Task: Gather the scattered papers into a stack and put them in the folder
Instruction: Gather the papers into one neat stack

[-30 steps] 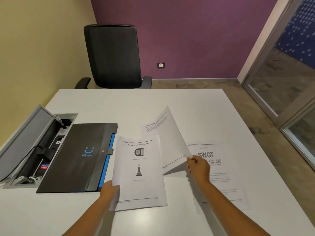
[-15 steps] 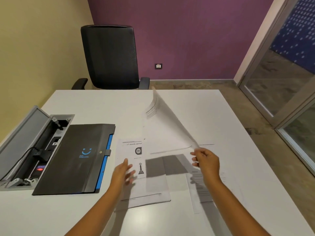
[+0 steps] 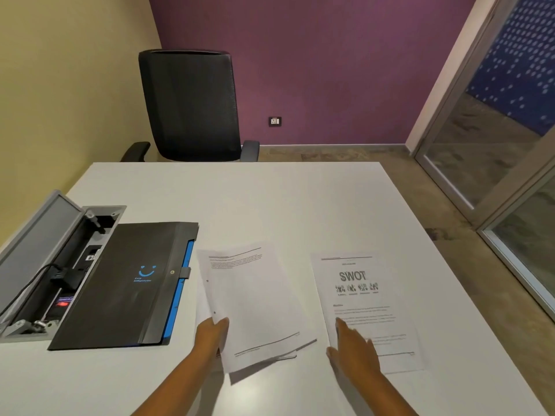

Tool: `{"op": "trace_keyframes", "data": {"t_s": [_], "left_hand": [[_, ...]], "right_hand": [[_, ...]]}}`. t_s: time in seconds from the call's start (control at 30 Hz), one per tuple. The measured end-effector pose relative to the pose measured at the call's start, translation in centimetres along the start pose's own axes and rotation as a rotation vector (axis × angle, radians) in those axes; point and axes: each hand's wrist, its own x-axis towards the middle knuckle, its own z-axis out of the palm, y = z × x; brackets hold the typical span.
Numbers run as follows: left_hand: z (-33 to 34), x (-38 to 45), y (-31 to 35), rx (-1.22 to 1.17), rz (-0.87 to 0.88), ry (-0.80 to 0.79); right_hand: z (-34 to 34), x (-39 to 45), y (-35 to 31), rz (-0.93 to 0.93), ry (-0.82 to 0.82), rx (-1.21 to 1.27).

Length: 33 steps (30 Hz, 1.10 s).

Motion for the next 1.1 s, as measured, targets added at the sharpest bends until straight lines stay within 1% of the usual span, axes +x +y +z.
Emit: {"op": "trace_keyframes", "data": {"t_s": [0.07, 0.13, 0.23, 0.3, 0.4, 0.47, 0.53, 0.63, 0.7, 0.77, 0.83, 0.87, 0.9, 1.0, 1.1], "left_hand": [[-0.1, 0.1, -0.3, 0.004, -0.015, -0.006], [-0.1, 0.0, -0.4, 0.010, -0.018, -0.010], [-0.1, -0.3, -0.3, 0.020, -0.030, -0.022], [-0.4, -0.4, -0.2, 0.028, -0.044, -0.018], [-0.6, -0.4, 0.0, 0.006, -0.049, -0.029], [-0.6, -0.5, 0.0, 0.011, -0.056, -0.024], [-0.6, -0.5, -0.2, 0.013, -0.062, -0.031], [-0.4, -0.6, -0.4, -0.005, -0.080, -0.054], [-0.3, -0.6, -0.4, -0.001, -0.089, -0.063], [-0.3, -0.4, -0.4, 0.018, -0.097, -0.079], [-0.5, -0.2, -0.3, 0.022, -0.116, -0.092], [-0.6, -0.1, -0.3, 0.020, -0.127, -0.102], [-0.6, -0.1, -0.4, 0.006, -0.136, -0.118], [-0.7, 0.1, -0.5, -0.115, -0.154, -0.167], [-0.5, 0.0, -0.3, -0.166, -0.138, -0.189]], "right_hand": [[0.6, 0.5, 0.3, -0.047, -0.129, -0.009], [0.3, 1.1, 0.3, -0.121, -0.172, 0.016], [-1.0, 2.3, 0.1, -0.142, -0.149, 0.085], [-1.2, 2.7, 0.2, -0.109, -0.106, 0.016], [-0.3, 2.4, 1.1, -0.030, -0.135, -0.121], [0.3, 2.2, 1.8, -0.010, -0.149, -0.121], [0.7, 2.0, 2.0, -0.009, -0.120, -0.138], [1.4, 1.6, 1.7, 0.008, -0.006, -0.150], [1.4, 1.4, 1.4, 0.039, 0.075, -0.034], [0.2, 1.4, 0.6, 0.039, 0.091, 0.148], [-1.3, 1.2, -0.8, -0.028, 0.136, 0.373], [-1.6, 1.0, -1.7, -0.099, 0.162, 0.393], [-1.8, 0.7, -2.7, -0.171, 0.146, 0.352], [-0.9, -0.2, -5.2, -0.391, -0.030, 0.268], [0.8, -1.3, -7.5, -0.544, -0.164, 0.197]]}}
